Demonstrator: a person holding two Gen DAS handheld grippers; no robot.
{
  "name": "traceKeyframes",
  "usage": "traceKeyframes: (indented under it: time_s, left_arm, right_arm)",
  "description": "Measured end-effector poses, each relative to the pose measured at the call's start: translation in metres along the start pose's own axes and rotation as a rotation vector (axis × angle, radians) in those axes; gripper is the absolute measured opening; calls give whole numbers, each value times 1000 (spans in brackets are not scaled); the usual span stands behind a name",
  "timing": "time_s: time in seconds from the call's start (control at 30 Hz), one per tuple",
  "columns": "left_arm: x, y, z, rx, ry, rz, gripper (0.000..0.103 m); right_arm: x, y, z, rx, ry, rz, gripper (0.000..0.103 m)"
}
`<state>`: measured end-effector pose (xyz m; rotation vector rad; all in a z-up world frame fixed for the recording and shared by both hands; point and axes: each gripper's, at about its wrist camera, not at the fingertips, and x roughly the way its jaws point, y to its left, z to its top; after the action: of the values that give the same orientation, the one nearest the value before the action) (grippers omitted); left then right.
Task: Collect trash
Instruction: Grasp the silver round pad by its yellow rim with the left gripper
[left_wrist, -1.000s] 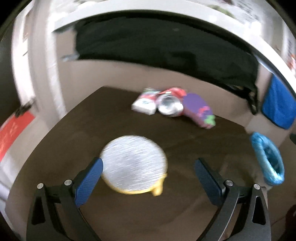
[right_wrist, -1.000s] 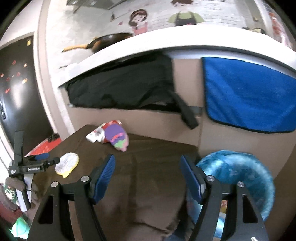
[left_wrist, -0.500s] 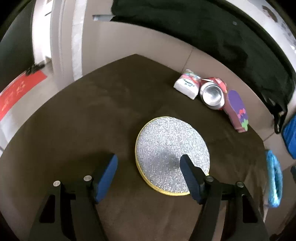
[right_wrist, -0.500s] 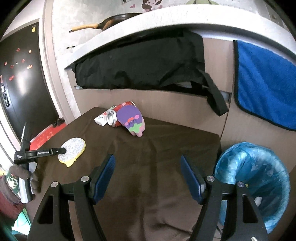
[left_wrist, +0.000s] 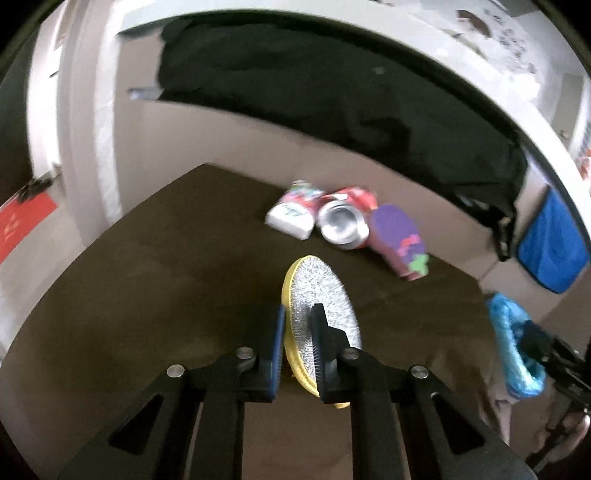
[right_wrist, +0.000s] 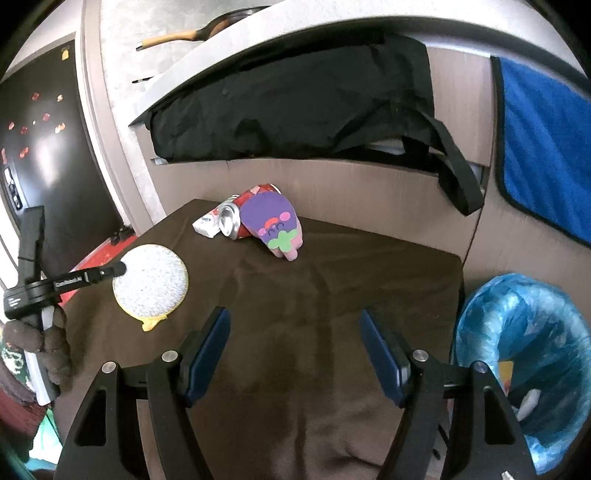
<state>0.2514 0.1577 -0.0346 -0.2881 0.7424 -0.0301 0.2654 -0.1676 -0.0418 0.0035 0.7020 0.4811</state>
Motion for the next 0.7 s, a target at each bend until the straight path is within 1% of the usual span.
traceKeyframes:
  time_s: [0.13,0.23,0.3,0.4,0.47,0.5,0.57,0.7]
  left_arm:
    - [-5,-25,4,69,-24,-48,15]
    - [-5,-42,1,115,-18,-78,16]
    - [2,-52,0,139,0,-87,17]
    - [16,-57,1,127,39,-95,20]
    - [22,-58,1,102,47,-88,20]
    - [23,-57,2,96,45,-89,18]
    - [22,-55,5,83,20,-84,14]
    - [11,-45,13,71,-29,-83,14]
  right_arm:
    - [0,-3,-3,7,5,0,69]
    - [-2,-9,-7,15,10,-7,69]
    - [-4,-15,-10,34,10,-6,69]
    - [-7,-23,-13,65,7,-2,69]
    - [-9,-27,-16,76,7,-2,69]
    - [-10,-28,-17,76,6,-6,69]
    - [-9,-29,-17,69,8,-14,69]
    - [-1,-18,-9,6,8,-29,69]
